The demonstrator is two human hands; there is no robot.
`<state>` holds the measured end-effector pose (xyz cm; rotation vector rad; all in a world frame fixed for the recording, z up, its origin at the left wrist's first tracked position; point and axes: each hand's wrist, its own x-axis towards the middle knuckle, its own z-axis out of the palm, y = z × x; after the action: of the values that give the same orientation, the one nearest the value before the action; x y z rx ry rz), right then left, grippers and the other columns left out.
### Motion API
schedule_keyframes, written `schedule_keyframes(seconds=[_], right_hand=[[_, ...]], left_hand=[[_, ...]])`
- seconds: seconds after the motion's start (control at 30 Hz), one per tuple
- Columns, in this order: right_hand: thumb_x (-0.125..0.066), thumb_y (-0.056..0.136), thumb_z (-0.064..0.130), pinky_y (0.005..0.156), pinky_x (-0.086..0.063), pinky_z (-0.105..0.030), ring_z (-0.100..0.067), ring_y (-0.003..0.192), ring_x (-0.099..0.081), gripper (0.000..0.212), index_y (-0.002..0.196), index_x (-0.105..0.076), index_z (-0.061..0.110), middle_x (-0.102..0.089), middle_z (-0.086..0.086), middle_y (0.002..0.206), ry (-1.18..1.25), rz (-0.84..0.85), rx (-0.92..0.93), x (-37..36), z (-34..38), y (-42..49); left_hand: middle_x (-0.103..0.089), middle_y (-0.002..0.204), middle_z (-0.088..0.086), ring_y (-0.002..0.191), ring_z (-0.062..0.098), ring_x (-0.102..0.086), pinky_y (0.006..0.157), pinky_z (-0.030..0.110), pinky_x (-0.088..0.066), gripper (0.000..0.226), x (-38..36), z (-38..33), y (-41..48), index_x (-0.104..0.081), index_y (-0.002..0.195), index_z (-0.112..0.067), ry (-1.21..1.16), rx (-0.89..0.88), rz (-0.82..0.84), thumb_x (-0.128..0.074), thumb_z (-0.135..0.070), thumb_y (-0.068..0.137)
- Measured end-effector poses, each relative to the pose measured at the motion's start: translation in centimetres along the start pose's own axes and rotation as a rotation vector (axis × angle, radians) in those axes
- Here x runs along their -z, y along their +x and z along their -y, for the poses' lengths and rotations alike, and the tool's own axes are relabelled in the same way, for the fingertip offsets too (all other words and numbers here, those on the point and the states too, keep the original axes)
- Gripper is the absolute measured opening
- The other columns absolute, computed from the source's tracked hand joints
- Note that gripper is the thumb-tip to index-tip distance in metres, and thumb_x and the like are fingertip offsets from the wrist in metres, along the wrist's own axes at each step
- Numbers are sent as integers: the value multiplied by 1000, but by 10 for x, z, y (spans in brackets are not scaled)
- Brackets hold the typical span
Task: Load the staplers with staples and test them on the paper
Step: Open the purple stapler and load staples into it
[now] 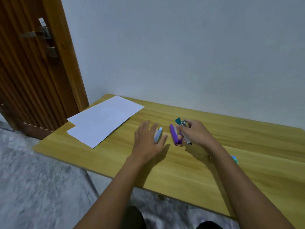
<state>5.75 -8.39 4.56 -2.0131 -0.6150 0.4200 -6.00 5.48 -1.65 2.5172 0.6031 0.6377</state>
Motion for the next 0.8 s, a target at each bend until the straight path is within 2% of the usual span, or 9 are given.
schedule_keyframes(seconds=[0.1, 0.2, 0.27, 0.37, 0.47, 0.57, 0.63, 0.73, 0.8], right_hand=[[-68, 91, 29, 49, -46, -22, -10, 43, -59, 38, 123, -62, 8, -72, -6, 67, -143, -125, -92, 28, -27, 12], [-67, 90, 32, 57, -49, -28, -17, 60, -65, 30, 107, -66, 7, -72, -7, 77, -310, -198, -136, 45, -52, 28], [-65, 86, 39, 60, -48, -33, -21, 71, -63, 30, 95, -65, 10, -69, -6, 84, -504, -217, -143, 51, -67, 42], [-60, 85, 46, 59, -42, -31, -25, 76, -61, 34, 93, -61, 13, -63, -2, 84, -703, -271, -165, 55, -78, 66], [-54, 86, 50, 63, -42, -31, -27, 78, -62, 37, 92, -61, 15, -66, -3, 85, -743, -323, -173, 54, -80, 88], [-53, 86, 51, 64, -41, -32, -29, 79, -60, 39, 91, -59, 12, -66, -6, 91, -638, -335, -210, 52, -78, 104], [-54, 87, 50, 67, -41, -33, -31, 88, -60, 41, 101, -57, 12, -65, -9, 104, -570, -328, -230, 52, -76, 112], [-58, 87, 44, 77, -43, -34, -34, 112, -58, 65, 140, -41, 11, -54, -14, 131, -501, -271, -219, 54, -69, 115], [-62, 86, 36, 78, -45, -35, -34, 112, -57, 74, 149, -31, 13, -50, -15, 134, -485, -205, -198, 55, -67, 111]], left_hand=[[-43, 145, 6, 140, 25, -31, 113, 39, -15, 65, -31, -32, 7, -52, 136, -23, 84, -128, -17, -36, -58, 84], [-52, 128, 2, 123, 25, -45, 106, 36, -22, 53, -58, -41, 16, -58, 127, -20, 119, -157, -24, -42, -53, 87], [-53, 126, 0, 120, 23, -45, 110, 34, -19, 49, -67, -40, 19, -56, 129, -23, 78, -106, -16, -43, -50, 91], [-55, 125, 0, 121, 20, -45, 118, 35, -13, 51, -72, -37, 18, -53, 135, -25, 64, -84, -23, -40, -50, 94], [-57, 119, -3, 117, 17, -48, 116, 30, -11, 51, -72, -33, 18, -55, 133, -25, 55, -101, -47, -40, -52, 92], [-58, 119, -4, 116, 15, -48, 115, 29, -10, 50, -73, -33, 17, -57, 132, -24, 50, -100, -62, -43, -51, 92], [-59, 117, -4, 114, 15, -49, 113, 28, -13, 48, -73, -33, 18, -59, 129, -24, 52, -109, -76, -45, -50, 91], [-60, 113, -4, 110, 16, -51, 112, 32, -20, 46, -73, -33, 18, -61, 125, -23, 50, -101, -93, -47, -50, 89], [-59, 115, -3, 111, 17, -50, 111, 32, -21, 47, -74, -33, 19, -60, 125, -23, 55, -99, -100, -47, -51, 89]])
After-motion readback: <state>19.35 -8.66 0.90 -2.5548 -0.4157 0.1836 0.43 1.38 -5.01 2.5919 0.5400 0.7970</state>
